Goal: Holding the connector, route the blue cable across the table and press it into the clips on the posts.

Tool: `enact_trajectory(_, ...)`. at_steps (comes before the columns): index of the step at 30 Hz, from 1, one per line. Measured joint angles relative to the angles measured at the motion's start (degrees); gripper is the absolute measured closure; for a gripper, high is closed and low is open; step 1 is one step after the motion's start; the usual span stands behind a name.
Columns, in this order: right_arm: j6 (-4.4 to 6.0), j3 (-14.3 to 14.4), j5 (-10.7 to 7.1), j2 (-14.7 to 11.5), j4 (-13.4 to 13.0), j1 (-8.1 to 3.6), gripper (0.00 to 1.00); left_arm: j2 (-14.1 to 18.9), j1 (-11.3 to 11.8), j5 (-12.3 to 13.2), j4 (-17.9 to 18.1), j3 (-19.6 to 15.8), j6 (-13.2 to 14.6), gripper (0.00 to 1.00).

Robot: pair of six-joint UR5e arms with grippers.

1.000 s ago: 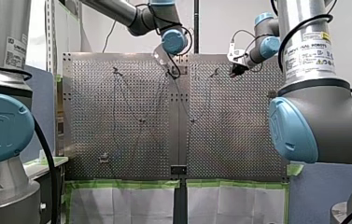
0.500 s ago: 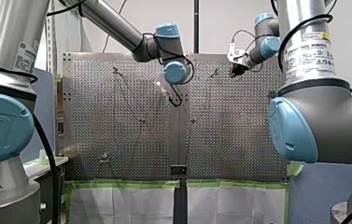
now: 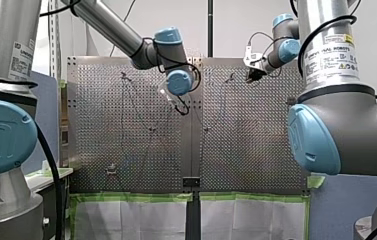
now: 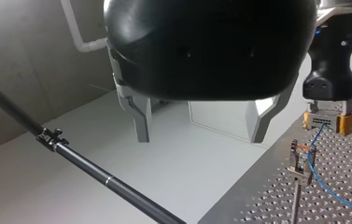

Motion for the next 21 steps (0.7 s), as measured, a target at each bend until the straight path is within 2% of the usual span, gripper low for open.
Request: enact_trajectory(21, 0.01, 0.00, 0.00, 0.03, 0.00, 0.00, 1.00, 0.02, 0.15, 0.52, 10.48, -10.48, 0.03, 0.00)
